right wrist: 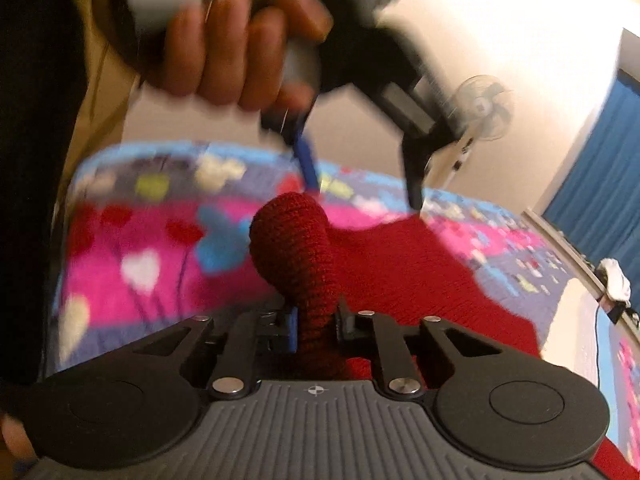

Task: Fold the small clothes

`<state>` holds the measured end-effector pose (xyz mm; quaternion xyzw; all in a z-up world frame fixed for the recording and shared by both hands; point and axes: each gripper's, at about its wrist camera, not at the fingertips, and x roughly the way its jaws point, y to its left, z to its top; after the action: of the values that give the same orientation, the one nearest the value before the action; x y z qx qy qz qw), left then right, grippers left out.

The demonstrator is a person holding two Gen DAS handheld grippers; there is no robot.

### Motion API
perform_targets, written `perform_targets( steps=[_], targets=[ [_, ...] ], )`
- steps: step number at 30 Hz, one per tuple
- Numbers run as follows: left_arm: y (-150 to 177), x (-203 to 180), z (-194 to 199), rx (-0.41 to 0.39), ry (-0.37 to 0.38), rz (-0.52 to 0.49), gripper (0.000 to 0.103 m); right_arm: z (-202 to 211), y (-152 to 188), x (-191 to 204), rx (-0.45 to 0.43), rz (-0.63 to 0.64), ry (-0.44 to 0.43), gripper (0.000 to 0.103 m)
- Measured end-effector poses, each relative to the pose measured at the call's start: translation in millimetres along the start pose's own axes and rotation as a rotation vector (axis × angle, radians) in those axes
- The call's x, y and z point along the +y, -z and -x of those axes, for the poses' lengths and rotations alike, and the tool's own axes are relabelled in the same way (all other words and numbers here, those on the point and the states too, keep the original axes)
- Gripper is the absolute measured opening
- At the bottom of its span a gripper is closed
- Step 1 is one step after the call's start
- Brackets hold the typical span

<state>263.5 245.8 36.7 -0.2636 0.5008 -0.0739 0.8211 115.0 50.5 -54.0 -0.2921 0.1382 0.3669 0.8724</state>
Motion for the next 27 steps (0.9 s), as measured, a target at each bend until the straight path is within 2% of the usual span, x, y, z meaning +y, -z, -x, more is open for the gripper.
perform_targets(
  steps=[2, 3, 6, 10, 11, 14, 15, 18, 24, 27],
  targets=[
    [-8.8, -1.8, -14.1, 0.043, 0.083, 0.007, 0.095, 11.8, -6.8, -9.0, -0.052, -0.038, 0.025, 0.016],
    [-12.2, -2.7, -20.9, 0.056, 0.098, 0.008, 0.095, 18.0, -9.2, -14.1, -0.076, -0.060, 0.038, 0.015],
    [-25.3, 0.7, -42.1, 0.088, 0.112, 0.031, 0.095, 30.8, -11.8, -26.9, -0.117, -0.112, 0.059, 0.015],
    [-38.3, 3.0, -68.7, 0.125, 0.168, 0.069, 0.095, 43.6, -9.9, -33.6, -0.148, -0.135, 0.064, 0.015],
    [-39.2, 0.7, -74.6, 0.132, 0.165, 0.065, 0.092, 45.5, -9.5, -33.9, -0.152, -0.136, 0.061, 0.015],
    [-37.4, -4.9, -86.5, 0.143, 0.141, 0.054, 0.045, 48.3, -8.0, -33.1, -0.147, -0.141, 0.044, 0.015],
    [-37.2, -5.6, -85.0, 0.128, 0.135, 0.054, 0.034, 47.7, -8.5, -32.2, -0.138, -0.144, 0.036, 0.015],
    [-37.7, -7.1, -64.2, 0.057, 0.171, 0.051, 0.025, 43.9, -18.5, -32.2, -0.120, -0.153, 0.024, 0.015],
    [-34.6, 13.7, 17.9, -0.159, 0.289, 0.078, 0.024, 56.8, -63.2, -22.8, -0.182, -0.224, -0.010, 0.015],
    [-25.1, 20.4, 48.1, -0.236, 0.275, 0.066, 0.024, 66.9, -85.0, -26.1, -0.225, -0.332, -0.058, 0.015]
  ],
)
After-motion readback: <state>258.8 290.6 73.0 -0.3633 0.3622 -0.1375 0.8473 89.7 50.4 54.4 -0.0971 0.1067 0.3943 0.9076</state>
